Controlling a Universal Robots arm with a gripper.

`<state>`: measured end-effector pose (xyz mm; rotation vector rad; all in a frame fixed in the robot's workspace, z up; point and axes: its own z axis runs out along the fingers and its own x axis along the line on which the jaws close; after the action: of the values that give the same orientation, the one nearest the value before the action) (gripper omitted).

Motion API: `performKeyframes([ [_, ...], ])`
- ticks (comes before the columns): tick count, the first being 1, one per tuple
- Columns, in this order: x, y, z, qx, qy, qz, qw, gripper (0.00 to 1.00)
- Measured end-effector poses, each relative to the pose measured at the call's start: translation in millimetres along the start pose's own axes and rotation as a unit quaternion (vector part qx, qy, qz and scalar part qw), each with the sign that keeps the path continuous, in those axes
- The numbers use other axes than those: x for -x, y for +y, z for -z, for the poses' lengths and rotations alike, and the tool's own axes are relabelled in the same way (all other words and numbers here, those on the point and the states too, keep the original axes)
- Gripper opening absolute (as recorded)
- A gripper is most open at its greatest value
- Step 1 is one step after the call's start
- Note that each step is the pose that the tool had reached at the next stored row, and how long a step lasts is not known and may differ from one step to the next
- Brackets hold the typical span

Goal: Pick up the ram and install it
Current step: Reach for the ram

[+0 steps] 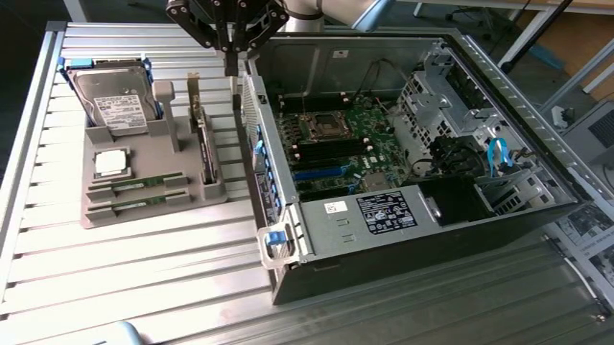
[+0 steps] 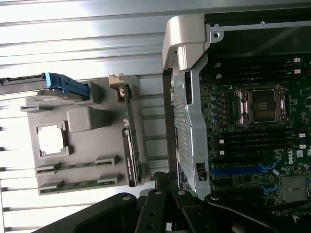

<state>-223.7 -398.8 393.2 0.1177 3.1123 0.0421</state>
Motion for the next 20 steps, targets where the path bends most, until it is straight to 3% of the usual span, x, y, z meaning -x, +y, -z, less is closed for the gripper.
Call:
performKeyframes([
  [20, -9.5, -0.7, 0.3, -0.0007, 0.0000, 0.000, 1.0000, 0.11],
])
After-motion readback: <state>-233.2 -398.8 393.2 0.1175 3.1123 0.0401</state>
